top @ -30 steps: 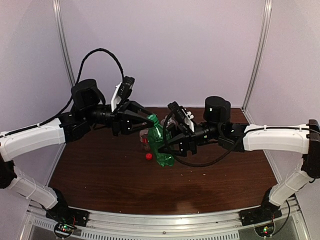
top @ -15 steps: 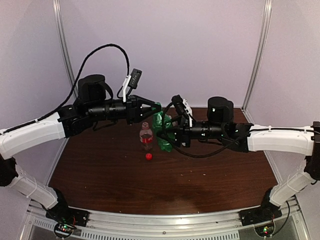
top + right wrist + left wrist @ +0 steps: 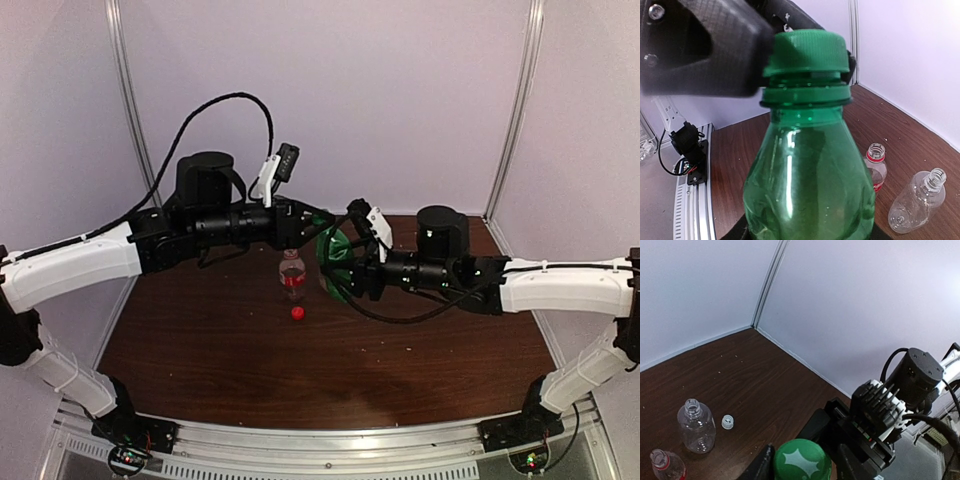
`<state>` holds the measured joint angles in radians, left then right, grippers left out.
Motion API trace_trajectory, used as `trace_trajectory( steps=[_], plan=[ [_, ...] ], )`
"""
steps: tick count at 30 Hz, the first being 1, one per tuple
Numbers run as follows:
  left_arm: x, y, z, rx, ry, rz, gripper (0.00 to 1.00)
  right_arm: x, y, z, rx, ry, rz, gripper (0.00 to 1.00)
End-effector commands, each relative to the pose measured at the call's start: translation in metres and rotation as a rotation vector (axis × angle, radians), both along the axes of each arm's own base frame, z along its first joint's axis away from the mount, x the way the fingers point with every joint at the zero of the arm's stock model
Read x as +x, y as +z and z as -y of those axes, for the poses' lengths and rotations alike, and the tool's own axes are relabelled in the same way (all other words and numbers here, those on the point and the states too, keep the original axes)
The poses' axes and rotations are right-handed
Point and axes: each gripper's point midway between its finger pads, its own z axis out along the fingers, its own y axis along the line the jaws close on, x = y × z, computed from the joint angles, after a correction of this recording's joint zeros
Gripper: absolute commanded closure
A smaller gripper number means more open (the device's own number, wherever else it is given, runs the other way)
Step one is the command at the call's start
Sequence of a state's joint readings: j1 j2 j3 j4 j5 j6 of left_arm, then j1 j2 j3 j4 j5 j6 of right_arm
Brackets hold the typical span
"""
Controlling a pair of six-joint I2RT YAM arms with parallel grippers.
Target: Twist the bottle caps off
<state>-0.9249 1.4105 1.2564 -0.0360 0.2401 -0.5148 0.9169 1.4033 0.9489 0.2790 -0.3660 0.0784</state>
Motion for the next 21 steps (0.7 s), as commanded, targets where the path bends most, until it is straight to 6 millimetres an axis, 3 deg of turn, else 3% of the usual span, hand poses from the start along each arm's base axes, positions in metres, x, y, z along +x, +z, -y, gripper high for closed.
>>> trace_trajectory(
  steps=[1,7,10,15,21],
  plan=[
    [-0.018,0.023,0.001,-0.034,-0.076,0.092,0.48,-0.01,0.014,0.006,0.026,0.035,0.039,0.59],
    [-0.031,0.029,-0.014,-0.015,-0.167,0.193,0.29,-0.03,0.021,0.005,0.049,0.171,0.046,0.58],
    [-0.038,0.033,-0.025,-0.028,-0.238,0.218,0.26,-0.046,0.026,0.003,0.065,0.278,0.045,0.57],
    [-0.071,0.051,-0.035,-0.126,-0.446,0.311,0.19,-0.079,0.034,-0.001,0.107,0.499,0.019,0.57],
    [-0.096,0.056,-0.035,-0.182,-0.609,0.383,0.18,-0.094,0.04,-0.009,0.148,0.646,-0.05,0.56]
  ],
)
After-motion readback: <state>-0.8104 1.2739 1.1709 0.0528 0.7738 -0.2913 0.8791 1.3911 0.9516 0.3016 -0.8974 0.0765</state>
